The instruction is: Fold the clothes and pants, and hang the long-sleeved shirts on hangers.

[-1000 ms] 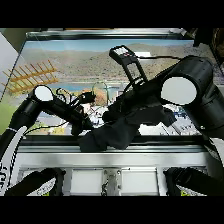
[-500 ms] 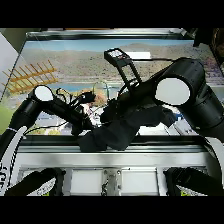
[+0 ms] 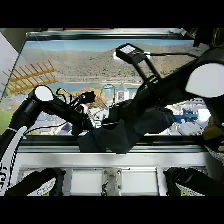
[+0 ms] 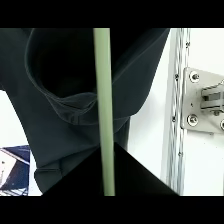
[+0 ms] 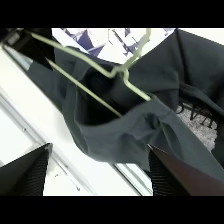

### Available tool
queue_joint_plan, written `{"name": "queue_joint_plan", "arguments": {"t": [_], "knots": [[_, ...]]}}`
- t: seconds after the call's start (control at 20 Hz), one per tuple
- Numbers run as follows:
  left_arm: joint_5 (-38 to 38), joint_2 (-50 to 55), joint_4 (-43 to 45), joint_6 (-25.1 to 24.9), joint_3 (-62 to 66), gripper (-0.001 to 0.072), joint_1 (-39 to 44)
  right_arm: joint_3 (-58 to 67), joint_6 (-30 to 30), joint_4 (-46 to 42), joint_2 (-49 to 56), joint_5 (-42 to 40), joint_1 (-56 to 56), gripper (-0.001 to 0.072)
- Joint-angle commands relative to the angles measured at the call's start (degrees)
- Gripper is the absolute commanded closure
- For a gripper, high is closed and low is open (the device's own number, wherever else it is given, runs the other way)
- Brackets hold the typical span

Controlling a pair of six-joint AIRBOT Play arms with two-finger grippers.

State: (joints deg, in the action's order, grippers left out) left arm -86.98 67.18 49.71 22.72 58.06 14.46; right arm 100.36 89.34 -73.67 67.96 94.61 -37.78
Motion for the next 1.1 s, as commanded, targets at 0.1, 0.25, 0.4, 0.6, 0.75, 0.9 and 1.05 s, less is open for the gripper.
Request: {"name": "queue_joint_plan", "arguments": {"t": [0.1, 0.25, 0.4, 0.6, 0.75, 0.9, 1.05], "knots": [[0.2, 0.0, 0.1, 0.0, 0.0, 0.0699, 0.0, 0.4, -10.6, 9.0, -1.4, 5.5, 10.3, 0.0054], [0.2, 0.0, 0.1, 0.0, 0.0, 0.0699, 0.0, 0.4, -10.5, 8.9, -1.3, 3.8, 12.2, 0.0054], [0.2, 0.0, 0.1, 0.0, 0.0, 0.0699, 0.0, 0.4, -12.9, 8.2, -1.3, 2.3, 12.3, 0.0053], [0.2, 0.0, 0.1, 0.0, 0.0, 0.0699, 0.0, 0.3, -20.9, 8.2, -1.4, 1.8, 14.4, 0.0054], [0.2, 0.0, 0.1, 0.0, 0.0, 0.0699, 0.0, -0.7, -26.8, 9.2, -2.6, 1.9, 18.4, 0.0053], [0.5, 0.0, 0.1, 0.0, 0.0, 0.0698, 0.0, -5.0, -34.8, 20.4, -4.4, 1.9, 26.0, 0.0054], [0.6, 0.0, 0.1, 0.0, 0.0, 0.0699, 0.0, -11.5, -39.0, 27.6, -4.7, 1.9, 31.8, 0.0053]]}}
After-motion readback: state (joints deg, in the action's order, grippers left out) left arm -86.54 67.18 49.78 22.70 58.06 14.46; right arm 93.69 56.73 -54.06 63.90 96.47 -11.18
